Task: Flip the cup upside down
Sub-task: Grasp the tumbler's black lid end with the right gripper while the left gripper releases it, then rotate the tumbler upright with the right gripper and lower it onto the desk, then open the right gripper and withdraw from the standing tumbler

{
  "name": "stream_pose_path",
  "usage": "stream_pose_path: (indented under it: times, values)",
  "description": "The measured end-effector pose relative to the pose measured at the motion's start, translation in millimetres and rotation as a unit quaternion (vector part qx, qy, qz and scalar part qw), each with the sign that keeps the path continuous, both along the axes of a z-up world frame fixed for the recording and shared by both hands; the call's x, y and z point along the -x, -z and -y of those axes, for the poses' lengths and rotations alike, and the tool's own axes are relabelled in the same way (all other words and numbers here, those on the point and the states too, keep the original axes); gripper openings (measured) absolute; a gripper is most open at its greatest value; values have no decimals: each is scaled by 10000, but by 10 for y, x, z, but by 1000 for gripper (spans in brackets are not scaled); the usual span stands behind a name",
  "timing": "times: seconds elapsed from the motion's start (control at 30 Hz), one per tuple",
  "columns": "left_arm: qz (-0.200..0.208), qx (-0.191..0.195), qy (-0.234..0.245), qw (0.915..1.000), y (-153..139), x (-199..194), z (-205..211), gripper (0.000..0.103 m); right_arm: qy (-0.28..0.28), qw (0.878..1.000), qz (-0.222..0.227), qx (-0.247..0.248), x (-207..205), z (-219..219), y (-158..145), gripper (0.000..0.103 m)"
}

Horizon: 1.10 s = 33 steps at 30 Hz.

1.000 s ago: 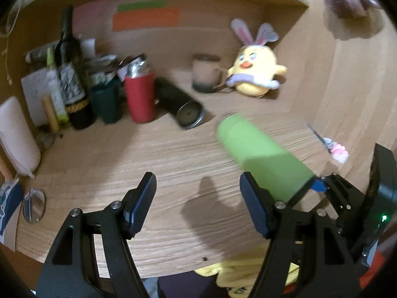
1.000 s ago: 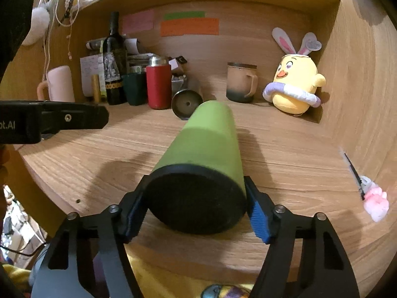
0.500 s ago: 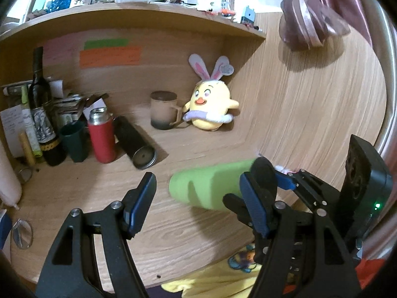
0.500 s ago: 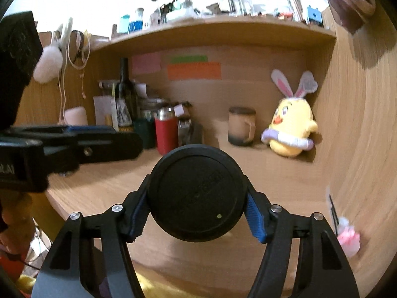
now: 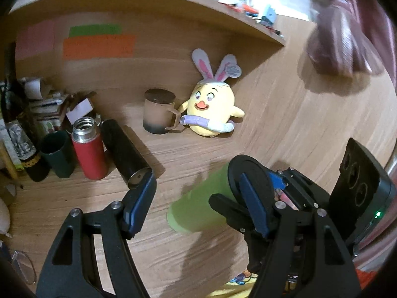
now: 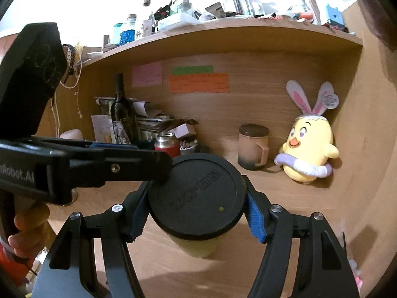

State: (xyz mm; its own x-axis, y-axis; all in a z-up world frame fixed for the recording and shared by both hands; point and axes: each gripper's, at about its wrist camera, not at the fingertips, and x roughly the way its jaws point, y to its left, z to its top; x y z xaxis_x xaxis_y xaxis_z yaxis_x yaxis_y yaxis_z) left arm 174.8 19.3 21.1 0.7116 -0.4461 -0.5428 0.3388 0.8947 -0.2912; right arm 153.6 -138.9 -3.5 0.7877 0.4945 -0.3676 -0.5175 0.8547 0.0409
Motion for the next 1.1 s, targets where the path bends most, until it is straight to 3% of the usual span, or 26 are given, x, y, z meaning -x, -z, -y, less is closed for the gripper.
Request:
stream_pose_path:
  times: [0.4, 0.73, 0.9, 0.97, 1.1]
  values:
    - [72, -387, -634, 9972, 30, -311, -160, 75, -285, 9989, -365, 59, -419, -263, 37, 64]
    - [41, -225, -591, 9980, 21, -346, -201, 78, -383, 9963, -741, 204, -398, -206, 165, 65]
    - [392, 19, -700, 9968, -148, -80, -310, 79, -317, 9982, -375, 335, -145, -50, 4, 86]
    - [592, -92, -846, 9946, -203, 95, -315, 79, -250, 9988, -190, 364, -2, 42, -95, 88]
    - [1075, -492, -1208, 9856, -246, 529, -263, 81, -70, 9995, 143, 256, 259, 255, -270, 103]
